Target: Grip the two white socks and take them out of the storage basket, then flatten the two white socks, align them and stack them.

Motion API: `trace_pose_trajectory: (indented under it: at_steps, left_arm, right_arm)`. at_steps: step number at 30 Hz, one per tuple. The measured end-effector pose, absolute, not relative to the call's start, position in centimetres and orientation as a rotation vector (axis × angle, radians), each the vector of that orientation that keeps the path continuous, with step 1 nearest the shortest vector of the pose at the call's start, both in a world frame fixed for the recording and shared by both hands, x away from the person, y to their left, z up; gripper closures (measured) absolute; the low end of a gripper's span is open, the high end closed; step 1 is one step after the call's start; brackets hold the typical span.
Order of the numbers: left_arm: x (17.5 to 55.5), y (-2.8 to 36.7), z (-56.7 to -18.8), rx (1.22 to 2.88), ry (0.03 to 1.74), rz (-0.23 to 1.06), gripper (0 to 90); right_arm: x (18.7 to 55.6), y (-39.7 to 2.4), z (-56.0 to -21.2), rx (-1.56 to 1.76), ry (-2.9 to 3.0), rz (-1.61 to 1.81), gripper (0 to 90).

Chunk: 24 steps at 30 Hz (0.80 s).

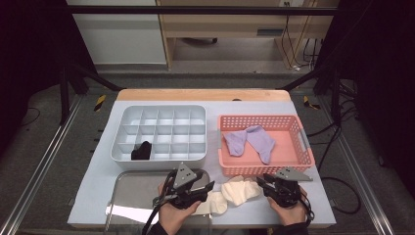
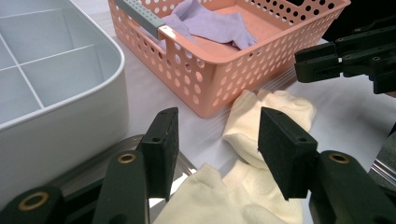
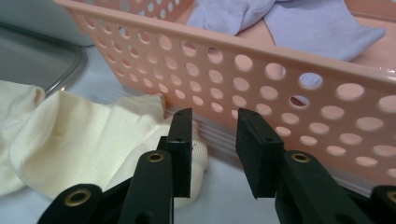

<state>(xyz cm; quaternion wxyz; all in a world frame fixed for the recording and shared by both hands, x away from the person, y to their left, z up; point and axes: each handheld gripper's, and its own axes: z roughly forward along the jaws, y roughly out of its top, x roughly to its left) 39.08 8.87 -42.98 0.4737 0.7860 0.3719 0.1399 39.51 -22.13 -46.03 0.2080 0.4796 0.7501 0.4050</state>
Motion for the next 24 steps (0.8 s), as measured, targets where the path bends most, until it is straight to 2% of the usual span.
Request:
trace_pose_trajectory:
  at_steps: [24]
  left_arm:
    - [39.9, 4.8, -45.4, 2.012, 0.938, 0.315, 48.1]
  right_arm:
    - [39.6, -22.1, -46.8, 1.354, 2.121, 1.133, 64.9]
